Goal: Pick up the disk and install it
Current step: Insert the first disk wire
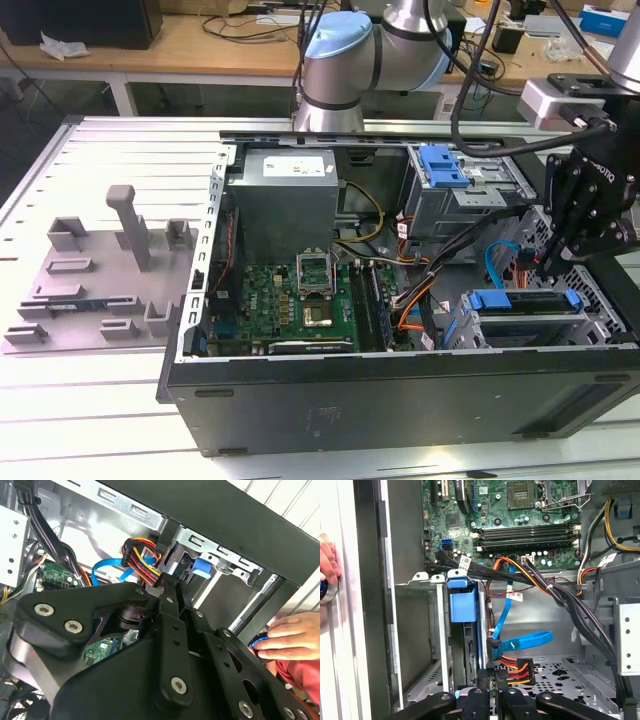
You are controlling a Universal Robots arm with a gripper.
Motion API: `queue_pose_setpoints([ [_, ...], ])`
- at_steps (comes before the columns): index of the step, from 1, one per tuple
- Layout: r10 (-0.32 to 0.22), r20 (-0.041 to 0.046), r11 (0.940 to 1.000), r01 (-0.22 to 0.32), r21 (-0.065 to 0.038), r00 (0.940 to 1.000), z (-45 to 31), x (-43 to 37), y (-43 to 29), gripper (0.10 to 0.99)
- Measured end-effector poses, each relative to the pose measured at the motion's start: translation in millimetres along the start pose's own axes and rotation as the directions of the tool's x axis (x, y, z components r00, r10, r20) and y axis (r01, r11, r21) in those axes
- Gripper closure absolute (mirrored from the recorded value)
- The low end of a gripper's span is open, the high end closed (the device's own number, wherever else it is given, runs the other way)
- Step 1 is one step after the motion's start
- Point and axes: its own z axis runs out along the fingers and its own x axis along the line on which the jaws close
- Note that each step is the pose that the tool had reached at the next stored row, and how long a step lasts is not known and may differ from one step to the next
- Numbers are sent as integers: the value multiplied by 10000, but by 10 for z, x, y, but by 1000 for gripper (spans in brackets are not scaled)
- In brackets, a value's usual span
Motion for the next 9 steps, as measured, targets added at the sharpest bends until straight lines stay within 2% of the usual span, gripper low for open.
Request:
queue_pose_setpoints([
  [9,141,-11,9999,-141,-32,9999,0,5,-3,922],
])
